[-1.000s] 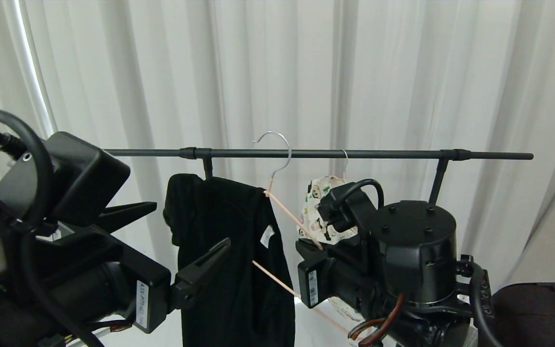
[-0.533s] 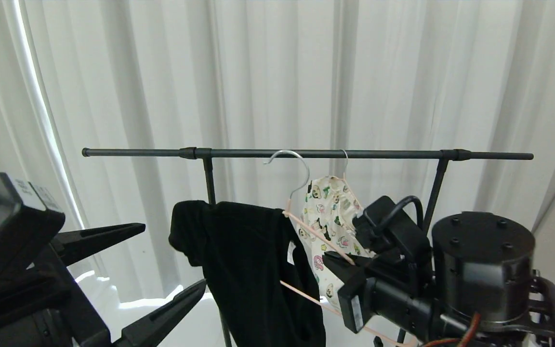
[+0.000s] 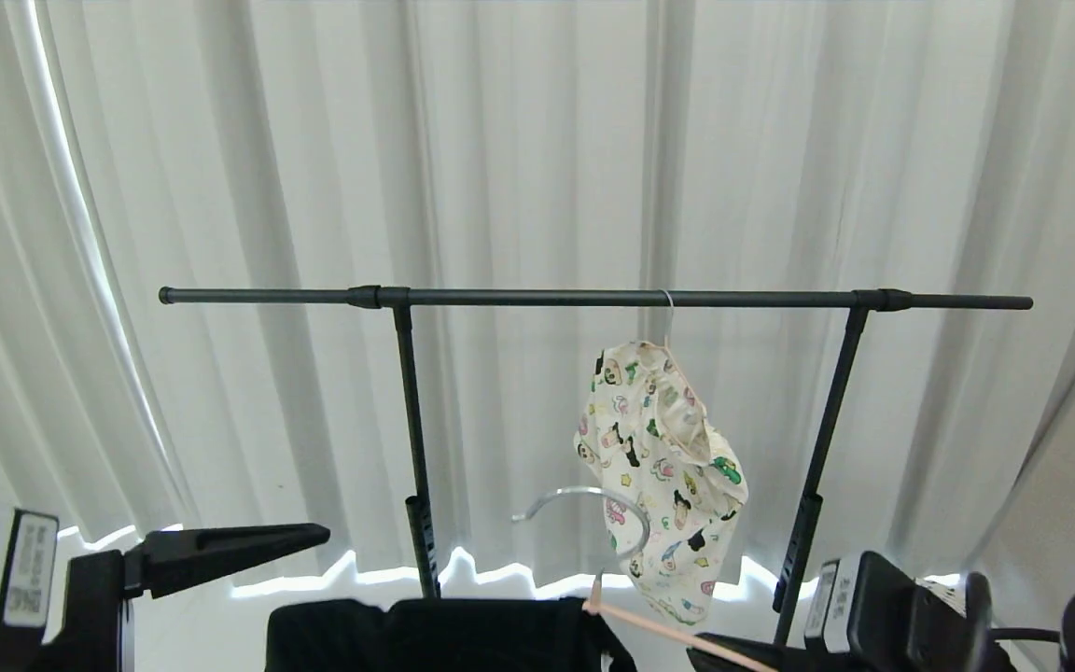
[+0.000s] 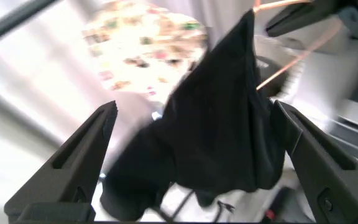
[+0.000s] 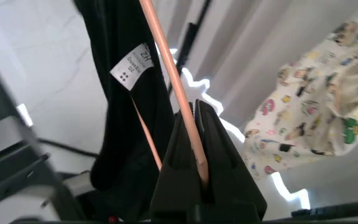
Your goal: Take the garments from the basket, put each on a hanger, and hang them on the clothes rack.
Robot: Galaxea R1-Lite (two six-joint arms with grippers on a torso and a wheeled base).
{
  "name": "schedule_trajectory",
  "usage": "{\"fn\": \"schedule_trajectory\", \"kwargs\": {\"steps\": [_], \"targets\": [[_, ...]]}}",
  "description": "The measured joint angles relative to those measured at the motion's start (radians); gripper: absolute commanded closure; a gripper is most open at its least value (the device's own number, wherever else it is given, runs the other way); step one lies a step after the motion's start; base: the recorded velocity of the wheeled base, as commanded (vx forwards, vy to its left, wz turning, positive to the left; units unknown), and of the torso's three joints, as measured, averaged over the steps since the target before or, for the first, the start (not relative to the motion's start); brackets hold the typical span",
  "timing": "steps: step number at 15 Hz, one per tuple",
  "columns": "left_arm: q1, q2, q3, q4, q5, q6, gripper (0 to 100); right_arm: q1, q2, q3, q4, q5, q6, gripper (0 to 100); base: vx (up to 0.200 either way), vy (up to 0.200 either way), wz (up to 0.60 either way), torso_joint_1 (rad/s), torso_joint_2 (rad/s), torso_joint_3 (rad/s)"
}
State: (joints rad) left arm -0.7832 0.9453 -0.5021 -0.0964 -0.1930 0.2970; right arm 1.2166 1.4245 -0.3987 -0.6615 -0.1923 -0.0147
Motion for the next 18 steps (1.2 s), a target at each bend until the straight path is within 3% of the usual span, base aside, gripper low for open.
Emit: {"fn": "schedule_trajectory", "kwargs": {"steps": [3, 11, 12, 18], "targets": [[-0.005, 0.012, 0.036, 0.000, -0.099, 0.026, 0, 0.053, -0.024, 0.017, -0.001, -0.002, -0.034, 100, 0.000, 0.000, 0.00, 0.000, 0.00, 0.000], [-0.062, 0.144, 0.050, 0.000, -0.113, 0.028, 0, 0.106, -0.027, 0.024, -0.018, -0.003, -0.060, 100, 0.000, 0.000, 0.00, 0.000, 0.00, 0.000], [-0.063, 0.154, 0.050, 0.000, -0.113, 0.028, 100, 0.108, -0.027, 0.024, -0.017, -0.003, -0.060, 100, 0.000, 0.000, 0.00, 0.000, 0.00, 0.000], [-0.063, 0.173, 0.057, 0.000, -0.110, 0.029, 100, 0.113, -0.027, 0.024, -0.034, -0.004, -0.062, 100, 0.000, 0.000, 0.00, 0.000, 0.00, 0.000]]}}
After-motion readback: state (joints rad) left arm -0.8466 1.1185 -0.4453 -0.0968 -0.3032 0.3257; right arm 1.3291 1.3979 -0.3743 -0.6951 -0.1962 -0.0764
